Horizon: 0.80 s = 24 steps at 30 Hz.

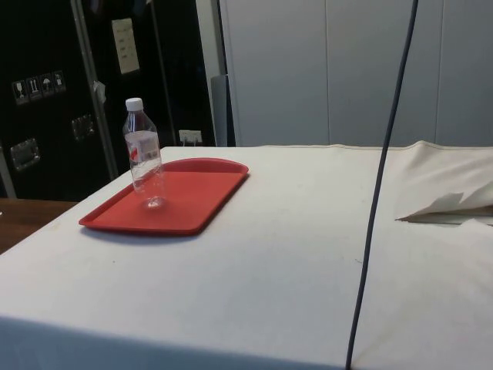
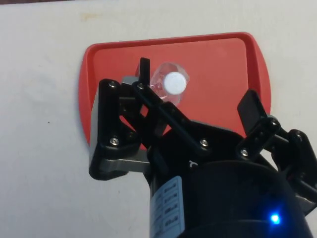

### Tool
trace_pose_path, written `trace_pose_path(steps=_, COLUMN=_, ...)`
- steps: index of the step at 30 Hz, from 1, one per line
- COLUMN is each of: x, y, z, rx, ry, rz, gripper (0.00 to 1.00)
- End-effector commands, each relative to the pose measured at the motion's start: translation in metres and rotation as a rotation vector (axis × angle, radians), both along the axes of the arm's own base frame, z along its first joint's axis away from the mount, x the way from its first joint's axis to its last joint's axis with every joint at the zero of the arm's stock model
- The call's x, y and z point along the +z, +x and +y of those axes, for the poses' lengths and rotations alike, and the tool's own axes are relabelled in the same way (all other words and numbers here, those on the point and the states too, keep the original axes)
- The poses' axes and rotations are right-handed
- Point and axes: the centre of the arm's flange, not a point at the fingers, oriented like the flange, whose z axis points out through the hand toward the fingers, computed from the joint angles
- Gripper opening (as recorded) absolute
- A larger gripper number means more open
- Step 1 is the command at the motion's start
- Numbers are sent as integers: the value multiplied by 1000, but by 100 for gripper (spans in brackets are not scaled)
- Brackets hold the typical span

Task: Place the bottle upright on the tray.

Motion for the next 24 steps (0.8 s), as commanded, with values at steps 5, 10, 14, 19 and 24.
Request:
trace_pose_path(steps=5, x=0, y=-4, z=4, rx=9, ry=43, rz=27, gripper=100)
trace_pose_path(steps=10, x=-1, y=-5, z=4, rx=10, ry=66, rz=46, gripper=100)
trace_pose_path(steps=14, x=-1, y=-7, z=4, rx=10, ry=85, rz=59, gripper=100)
trace_pose_path(steps=19, x=-3, y=-5, z=1, rx=2, ry=88, rz=64, gripper=100)
trace_pose_path(steps=24, x=-3, y=-9, z=4, rx=16, ry=128, rz=94, gripper=100)
